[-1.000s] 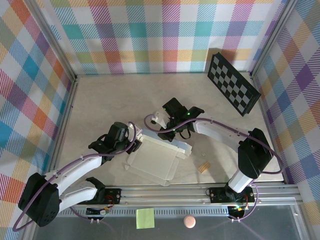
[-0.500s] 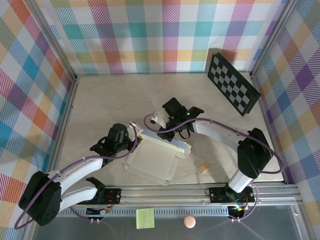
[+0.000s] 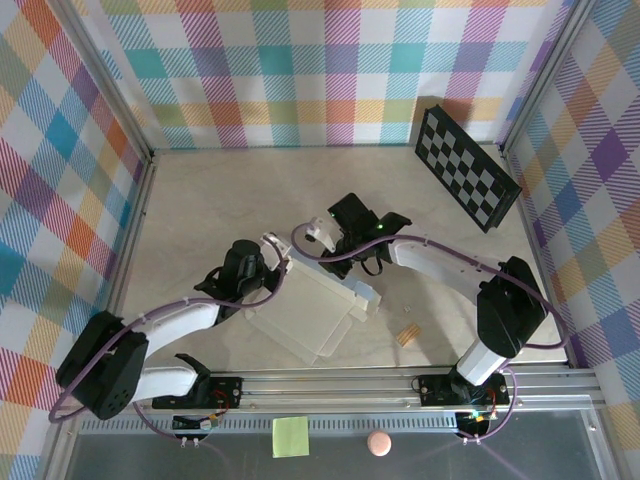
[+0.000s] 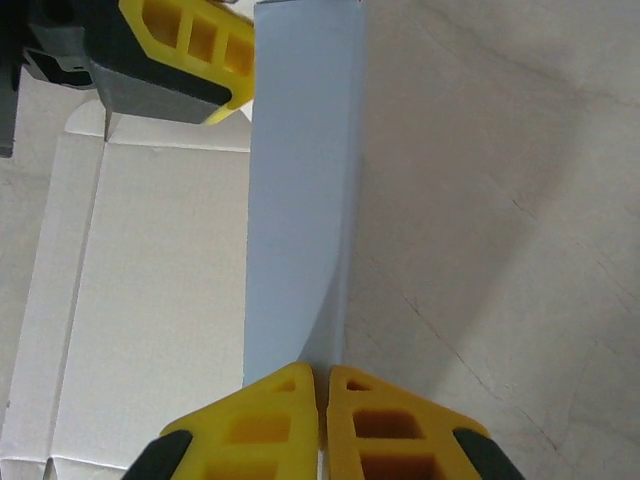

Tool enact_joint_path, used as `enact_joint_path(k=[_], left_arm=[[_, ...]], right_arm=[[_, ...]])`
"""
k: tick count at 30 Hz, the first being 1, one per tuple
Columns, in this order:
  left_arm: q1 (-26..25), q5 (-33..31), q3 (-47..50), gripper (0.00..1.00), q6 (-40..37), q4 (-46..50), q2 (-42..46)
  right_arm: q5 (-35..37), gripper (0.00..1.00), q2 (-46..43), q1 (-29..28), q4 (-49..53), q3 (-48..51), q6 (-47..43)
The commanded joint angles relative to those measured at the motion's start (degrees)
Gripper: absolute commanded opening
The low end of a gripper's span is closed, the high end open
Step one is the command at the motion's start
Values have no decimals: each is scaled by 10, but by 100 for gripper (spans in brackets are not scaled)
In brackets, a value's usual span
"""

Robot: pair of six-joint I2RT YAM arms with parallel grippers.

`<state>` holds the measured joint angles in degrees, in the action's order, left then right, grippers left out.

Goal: Fold the paper box

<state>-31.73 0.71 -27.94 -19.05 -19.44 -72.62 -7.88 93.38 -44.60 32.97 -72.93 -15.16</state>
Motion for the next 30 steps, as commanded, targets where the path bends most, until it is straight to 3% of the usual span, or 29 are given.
enact_joint_path(k=[1,7,12,16,19,30], left_arm=[[-5,56,-31,8,-6,-100,-52],[-6,91,-65,5,-10,-204,-163],[-6,122,-88,5,-38,-223,-212],[-6,127,-98,5,-41,-226,-229],[-6,135,-103,5,-40,-222,-235],[-6,140,-125,5,-31,-179,-239]], right_arm=[[22,10,9,13,14,27,12],[-16,25,-7,47,-4,30,60],[-54,43,-46,81,-24,32,117],[-86,45,-63,117,-45,37,170],[-113,43,-40,141,6,1,207],[-174,38,15,163,37,-11,193]])
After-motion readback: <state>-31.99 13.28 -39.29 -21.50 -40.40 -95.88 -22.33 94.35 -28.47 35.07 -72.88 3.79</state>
